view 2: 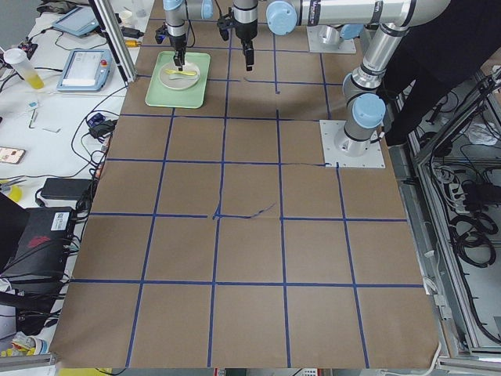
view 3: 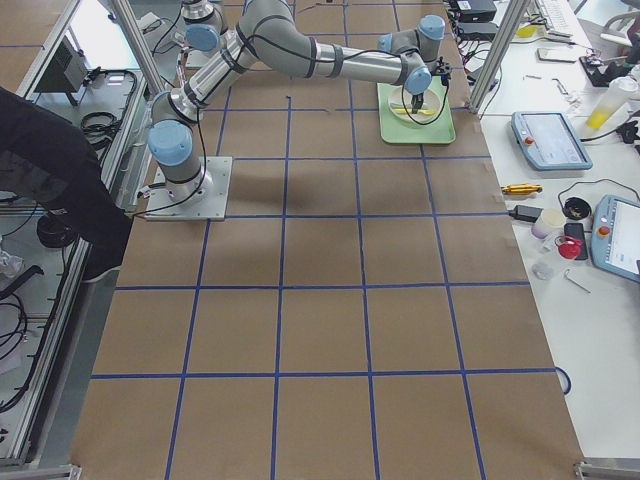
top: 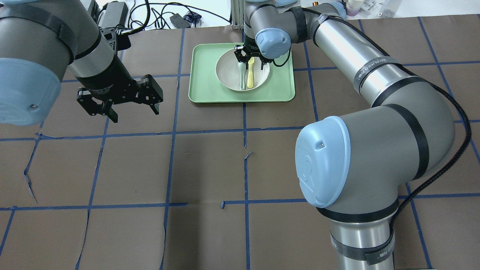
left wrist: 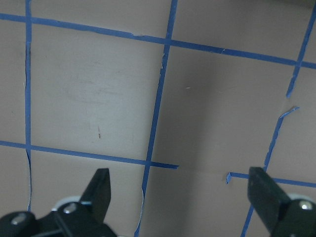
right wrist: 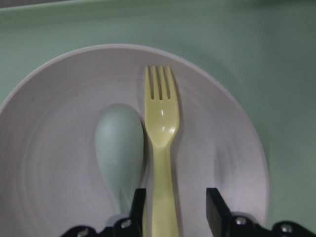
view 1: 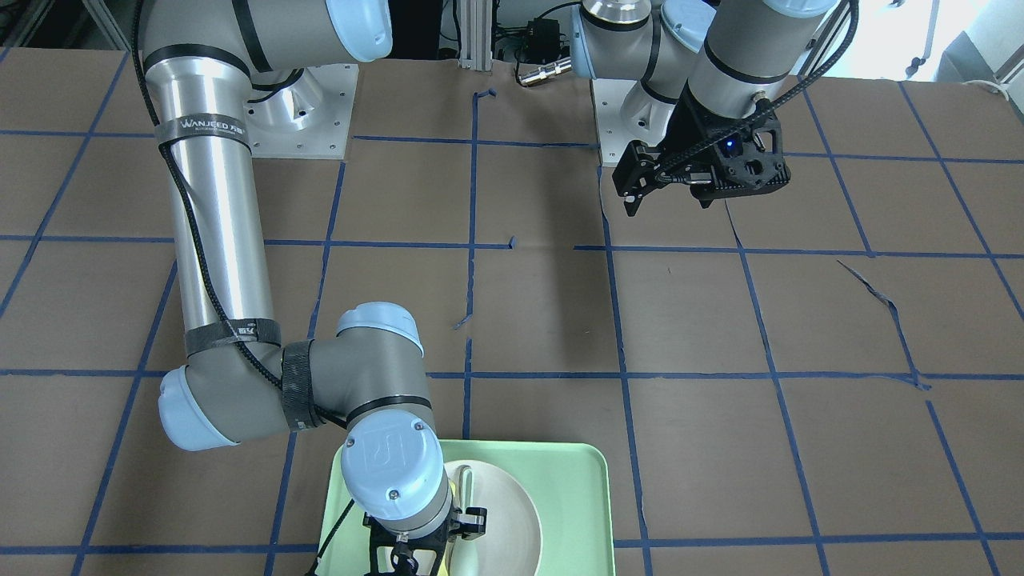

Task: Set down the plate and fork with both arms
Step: 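Move the right gripper over the plate and lower onto the yellow fork, then grasp the yellow fork with the right gripper and lift it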

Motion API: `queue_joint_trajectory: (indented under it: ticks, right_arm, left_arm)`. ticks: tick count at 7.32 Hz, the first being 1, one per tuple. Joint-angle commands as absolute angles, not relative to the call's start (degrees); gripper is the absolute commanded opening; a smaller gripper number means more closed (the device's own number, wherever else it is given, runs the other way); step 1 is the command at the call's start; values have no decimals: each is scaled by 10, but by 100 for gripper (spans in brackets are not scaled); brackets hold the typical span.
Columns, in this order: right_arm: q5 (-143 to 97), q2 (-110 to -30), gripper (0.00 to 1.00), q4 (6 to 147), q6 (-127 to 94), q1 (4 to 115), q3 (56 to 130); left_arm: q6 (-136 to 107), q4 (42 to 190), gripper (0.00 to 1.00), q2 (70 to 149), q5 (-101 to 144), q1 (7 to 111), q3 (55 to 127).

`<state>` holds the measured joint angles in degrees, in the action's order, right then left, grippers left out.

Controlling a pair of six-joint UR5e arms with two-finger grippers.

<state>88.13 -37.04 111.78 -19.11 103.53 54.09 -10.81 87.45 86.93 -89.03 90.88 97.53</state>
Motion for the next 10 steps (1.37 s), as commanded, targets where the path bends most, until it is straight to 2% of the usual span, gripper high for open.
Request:
queue_joint_trajectory:
  ticks: [1, 5, 8, 10]
  right_arm:
    - [879, -365, 53, 1119, -192, 1035, 541]
    - [880, -359, 51, 1124, -192, 1035, 541]
    - [882, -357, 20, 1126, -193, 1036, 546]
    - [881, -358, 16, 1128, -193, 1036, 546]
  left_arm:
    - [-108, 875, 100, 869, -890, 909, 976]
    - [-108, 875, 100, 868, -890, 909, 976]
    - [-108, 875, 100, 868, -889, 909, 976]
    - [-108, 875, 100, 869, -889, 909, 976]
